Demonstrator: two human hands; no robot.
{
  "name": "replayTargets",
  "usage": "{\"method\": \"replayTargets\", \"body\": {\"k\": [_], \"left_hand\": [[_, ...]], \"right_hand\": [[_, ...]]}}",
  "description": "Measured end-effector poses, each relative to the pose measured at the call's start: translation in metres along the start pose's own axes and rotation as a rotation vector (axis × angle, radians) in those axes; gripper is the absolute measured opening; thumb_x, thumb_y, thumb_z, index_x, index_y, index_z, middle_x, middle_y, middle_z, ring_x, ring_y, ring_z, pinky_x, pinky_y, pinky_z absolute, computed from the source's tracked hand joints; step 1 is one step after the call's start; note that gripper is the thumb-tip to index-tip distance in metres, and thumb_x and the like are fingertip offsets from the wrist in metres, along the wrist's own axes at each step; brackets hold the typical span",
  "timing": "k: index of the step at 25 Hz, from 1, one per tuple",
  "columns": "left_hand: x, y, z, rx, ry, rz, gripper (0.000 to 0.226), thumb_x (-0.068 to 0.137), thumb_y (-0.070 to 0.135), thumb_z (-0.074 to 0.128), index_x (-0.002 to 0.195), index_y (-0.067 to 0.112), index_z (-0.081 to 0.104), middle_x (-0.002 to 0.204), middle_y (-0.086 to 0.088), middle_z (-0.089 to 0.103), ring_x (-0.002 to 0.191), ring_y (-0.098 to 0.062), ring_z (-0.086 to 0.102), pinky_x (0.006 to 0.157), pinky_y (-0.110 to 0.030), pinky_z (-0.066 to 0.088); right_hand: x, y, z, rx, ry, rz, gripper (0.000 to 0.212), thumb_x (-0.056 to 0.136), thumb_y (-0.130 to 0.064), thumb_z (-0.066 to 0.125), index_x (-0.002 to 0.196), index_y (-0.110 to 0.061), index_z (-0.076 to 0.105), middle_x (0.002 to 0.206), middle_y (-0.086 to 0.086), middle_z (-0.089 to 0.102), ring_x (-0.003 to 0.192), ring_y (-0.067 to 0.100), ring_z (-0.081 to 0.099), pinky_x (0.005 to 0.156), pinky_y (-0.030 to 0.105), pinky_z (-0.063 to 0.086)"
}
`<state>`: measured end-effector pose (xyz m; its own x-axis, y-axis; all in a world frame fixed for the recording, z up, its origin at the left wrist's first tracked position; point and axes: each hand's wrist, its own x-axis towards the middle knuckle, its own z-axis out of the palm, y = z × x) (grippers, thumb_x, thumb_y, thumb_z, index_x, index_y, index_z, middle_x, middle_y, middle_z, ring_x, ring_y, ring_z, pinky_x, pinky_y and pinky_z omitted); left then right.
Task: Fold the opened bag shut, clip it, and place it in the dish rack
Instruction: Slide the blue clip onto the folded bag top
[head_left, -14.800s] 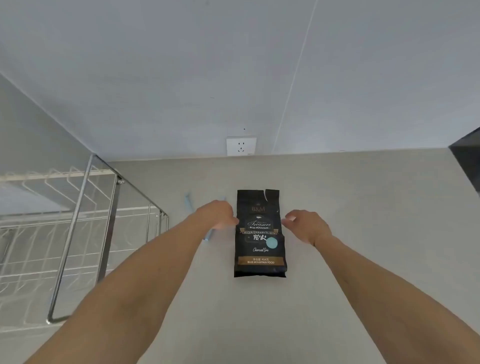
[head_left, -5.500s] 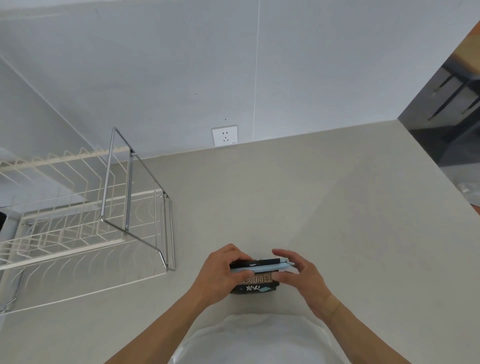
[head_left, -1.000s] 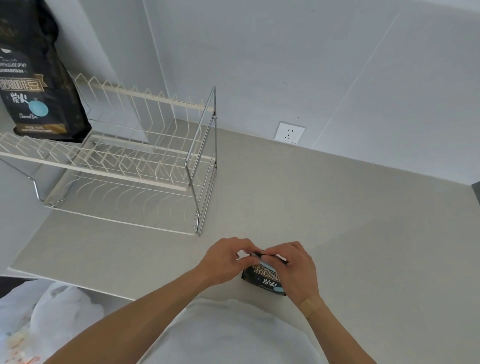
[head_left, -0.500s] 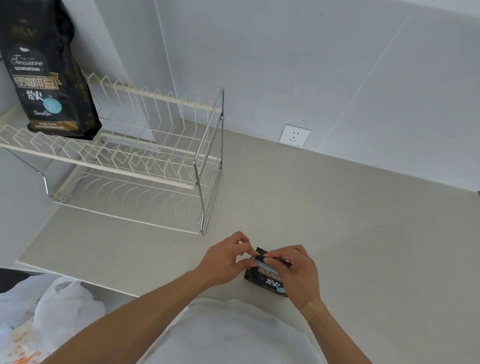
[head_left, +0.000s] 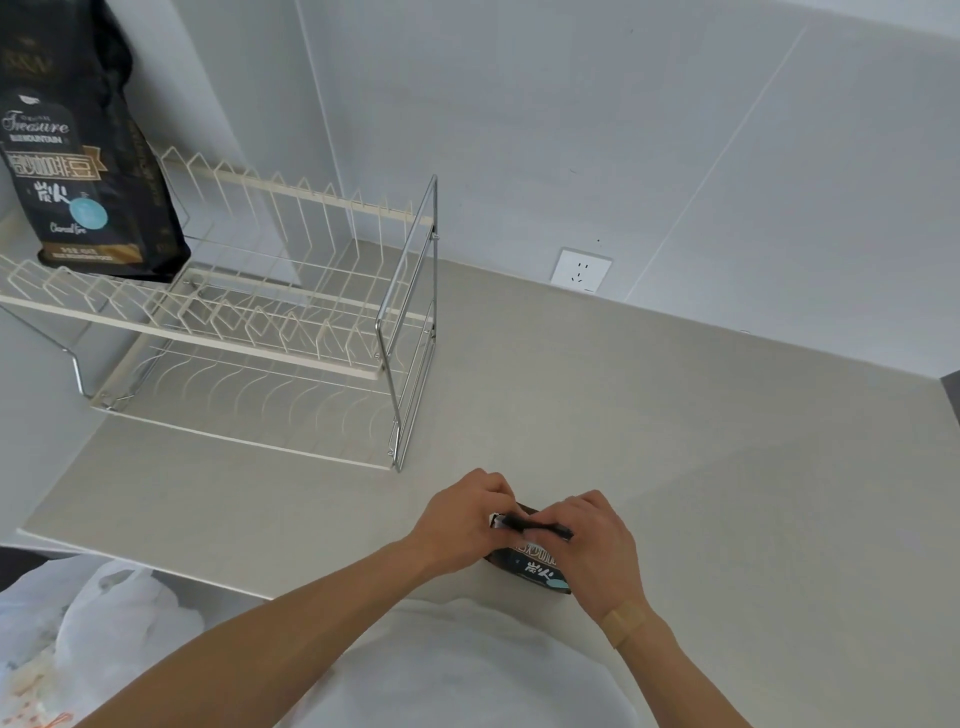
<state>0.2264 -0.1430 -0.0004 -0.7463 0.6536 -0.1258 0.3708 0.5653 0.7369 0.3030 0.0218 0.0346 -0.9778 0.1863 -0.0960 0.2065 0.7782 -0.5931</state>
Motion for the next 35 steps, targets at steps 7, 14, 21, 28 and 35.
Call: {"method": "replayTargets", "body": {"k": [7,14,21,28,35], "left_hand": [[-0.003,-0.003,0.001,0.203,0.03,0.069,0.024,0.082,0.046,0.065,0.088,0.024,0.071,0.095,0.009,0.065,0.09,-0.013,0.049,0.063,-0.024,0.034],[-0.018,-0.019,-0.005,-0.244,0.021,-0.142,0.021,0.078,0.026,0.078,0.098,0.031,0.075,0.093,0.01,0.067,0.085,-0.005,0.06,0.072,-0.022,0.045],[-0.021,-0.022,-0.012,-0.333,0.054,-0.252,0.011,0.076,0.028,0.08,0.086,0.032,0.078,0.084,0.012,0.074,0.082,-0.002,0.065,0.072,-0.017,0.045],[-0.008,-0.022,-0.014,-0.32,-0.005,-0.274,0.01,0.07,0.024,0.085,0.079,0.025,0.079,0.081,0.009,0.075,0.071,0.0,0.06,0.076,-0.027,0.047],[0.003,-0.018,-0.015,-0.177,-0.09,-0.169,0.014,0.074,0.025,0.081,0.087,0.022,0.078,0.088,0.006,0.075,0.083,-0.013,0.065,0.078,-0.03,0.048]], "right_hand": [[0.0,-0.006,0.008,0.064,0.017,0.002,0.003,0.071,-0.034,0.08,0.074,-0.034,0.078,0.053,-0.019,0.056,0.075,0.006,0.049,0.065,0.022,0.037],[0.002,-0.001,0.004,-0.102,0.018,-0.051,0.009,0.074,-0.035,0.076,0.082,-0.035,0.073,0.072,-0.02,0.067,0.078,0.009,0.052,0.062,0.022,0.041],[0.006,-0.007,0.009,-0.193,0.004,-0.112,0.007,0.075,-0.036,0.076,0.081,-0.032,0.076,0.07,-0.015,0.07,0.072,0.013,0.053,0.059,0.024,0.037],[0.005,-0.005,0.01,-0.058,-0.019,0.008,0.003,0.076,-0.03,0.076,0.076,-0.032,0.078,0.057,-0.019,0.057,0.073,0.01,0.049,0.061,0.022,0.036],[-0.01,-0.005,0.02,-0.003,0.046,-0.007,0.003,0.075,-0.03,0.079,0.074,-0.03,0.077,0.055,-0.013,0.061,0.071,0.011,0.047,0.065,0.03,0.043]]}}
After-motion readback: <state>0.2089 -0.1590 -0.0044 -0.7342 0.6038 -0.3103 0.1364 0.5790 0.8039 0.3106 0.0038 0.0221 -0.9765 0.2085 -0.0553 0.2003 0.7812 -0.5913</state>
